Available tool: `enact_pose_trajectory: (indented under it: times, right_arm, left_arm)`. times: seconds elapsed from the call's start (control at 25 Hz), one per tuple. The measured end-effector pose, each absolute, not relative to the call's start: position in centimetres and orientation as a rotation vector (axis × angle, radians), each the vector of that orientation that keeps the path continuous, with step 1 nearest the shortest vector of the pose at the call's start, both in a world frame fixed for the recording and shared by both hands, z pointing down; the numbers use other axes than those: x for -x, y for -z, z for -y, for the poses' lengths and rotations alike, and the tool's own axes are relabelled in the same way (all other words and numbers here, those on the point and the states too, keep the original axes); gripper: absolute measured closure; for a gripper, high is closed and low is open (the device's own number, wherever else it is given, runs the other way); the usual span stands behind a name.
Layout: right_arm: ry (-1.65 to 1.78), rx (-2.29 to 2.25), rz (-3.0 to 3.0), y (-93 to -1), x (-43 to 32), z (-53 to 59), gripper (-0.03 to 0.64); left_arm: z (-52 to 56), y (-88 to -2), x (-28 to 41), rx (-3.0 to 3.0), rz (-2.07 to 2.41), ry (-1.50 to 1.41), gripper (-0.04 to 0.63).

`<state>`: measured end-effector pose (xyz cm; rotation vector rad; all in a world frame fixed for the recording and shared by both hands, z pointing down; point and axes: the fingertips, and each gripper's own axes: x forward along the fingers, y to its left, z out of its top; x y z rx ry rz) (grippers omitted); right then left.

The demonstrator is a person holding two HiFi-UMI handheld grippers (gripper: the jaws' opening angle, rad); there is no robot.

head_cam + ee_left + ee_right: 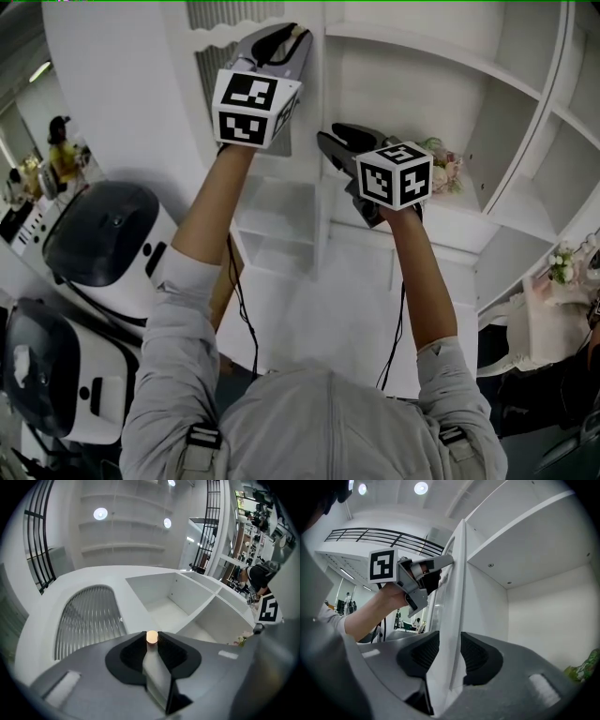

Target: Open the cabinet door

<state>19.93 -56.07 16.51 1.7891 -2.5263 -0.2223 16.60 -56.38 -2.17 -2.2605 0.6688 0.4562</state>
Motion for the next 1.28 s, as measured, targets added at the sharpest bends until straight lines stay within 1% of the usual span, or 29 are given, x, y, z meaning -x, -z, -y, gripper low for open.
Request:
enact_pose_trajectory:
  times: [0.32, 0.44, 0.52, 0.72, 1.0, 1.16, 1.2, 1.24, 1.28]
  right_arm:
    - [0.198, -1.763, 2.514, -17.1, -18.8, 57.0, 0.471]
    - [0.163, -1.721, 2.559, -17.7, -17.5, 56.9, 0.501]
    - [0.169, -1.713, 2.566, -17.8, -16.9, 56.7, 0.532]
    - [0.169, -1.709, 2.567, -17.9, -15.9, 55.7, 0.534]
    - [0.152, -1.598, 2.693, -18.0, -12.4, 53.0, 0.548]
    - [0.156, -1.648, 2.624, -18.1, -11.3, 52.5, 0.548]
    - [0.151, -1.678, 2.606, -18.1, -11.3, 52.6, 0.546]
    - [0.144, -1.705, 2.595, -18.1, -11.4, 52.6, 0.546]
    - [0.136, -1.728, 2.591, -18.1, -11.3, 52.6, 0.548]
  left_arm:
    - [55.0, 2.2, -15.6, 2.261, -0.627, -0.469, 0.505]
    - [54.5, 2.1, -14.5, 2.264, -0.605, -0.466, 0.505]
    - [54.3, 2.1, -14.3, 2.259, -0.592, -0.462, 0.505]
    - [53.4, 2.0, -13.2, 2.227, -0.560, -0.449, 0.505]
    - [51.2, 1.8, -9.6, 2.221, -0.493, -0.512, 0.502]
    - [50.8, 1.3, -7.5, 2.212, -0.480, -0.523, 0.498]
    - [50.8, 1.0, -7.1, 2.211, -0.484, -0.516, 0.516]
    - [50.8, 0.7, -6.5, 2.218, -0.489, -0.518, 0.580]
    - [50.9, 0.3, -5.8, 2.231, -0.486, -0.528, 0.580]
